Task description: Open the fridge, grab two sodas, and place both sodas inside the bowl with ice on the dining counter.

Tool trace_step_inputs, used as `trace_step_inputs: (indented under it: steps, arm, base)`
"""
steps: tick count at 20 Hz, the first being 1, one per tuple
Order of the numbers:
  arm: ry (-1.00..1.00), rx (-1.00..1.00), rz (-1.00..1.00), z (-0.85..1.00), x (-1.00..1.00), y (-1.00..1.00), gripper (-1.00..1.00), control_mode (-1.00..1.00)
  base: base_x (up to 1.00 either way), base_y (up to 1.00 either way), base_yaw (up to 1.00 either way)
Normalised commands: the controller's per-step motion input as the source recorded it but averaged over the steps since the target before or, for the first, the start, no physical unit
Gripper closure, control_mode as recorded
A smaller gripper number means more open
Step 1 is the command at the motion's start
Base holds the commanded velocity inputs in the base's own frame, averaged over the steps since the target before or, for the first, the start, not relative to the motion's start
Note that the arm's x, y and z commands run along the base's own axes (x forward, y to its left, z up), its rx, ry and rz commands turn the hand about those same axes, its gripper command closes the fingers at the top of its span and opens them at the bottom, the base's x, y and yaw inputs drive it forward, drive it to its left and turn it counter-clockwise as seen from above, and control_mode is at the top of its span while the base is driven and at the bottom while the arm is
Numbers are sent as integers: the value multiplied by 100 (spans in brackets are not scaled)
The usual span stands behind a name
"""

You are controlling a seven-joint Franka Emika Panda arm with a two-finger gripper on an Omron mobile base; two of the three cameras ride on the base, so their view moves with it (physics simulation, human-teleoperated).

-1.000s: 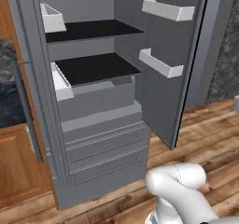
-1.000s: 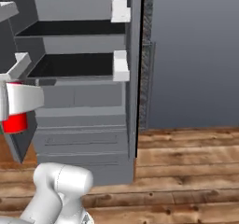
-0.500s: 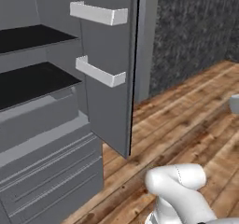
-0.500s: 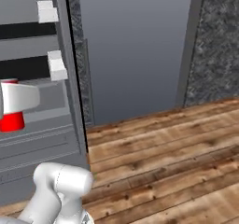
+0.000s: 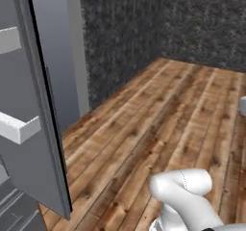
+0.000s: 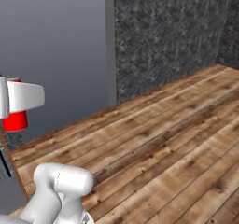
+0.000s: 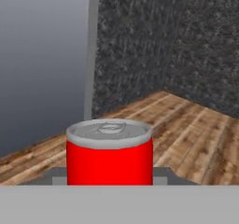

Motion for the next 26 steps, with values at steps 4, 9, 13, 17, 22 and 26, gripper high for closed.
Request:
trace_step_inputs:
  steps: [4, 9, 13, 17, 22, 26]
  arm:
    - [0, 0, 0, 0, 0, 0, 100, 100]
    - [0, 0, 0, 0, 0, 0, 100, 100]
    - [0, 0, 0, 0, 0, 0, 100, 100]
    - [0, 0, 0, 0, 0, 0, 100, 100]
    - [0, 0, 0, 0, 0, 0, 100, 100]
    - [0, 0, 0, 0, 0, 0, 100, 100]
  base:
    - [59, -44, -51]
    - [82, -26, -44]
    - [98, -11, -40]
    - [87, 3, -46]
    - [73, 19, -52]
    - [67, 44, -55]
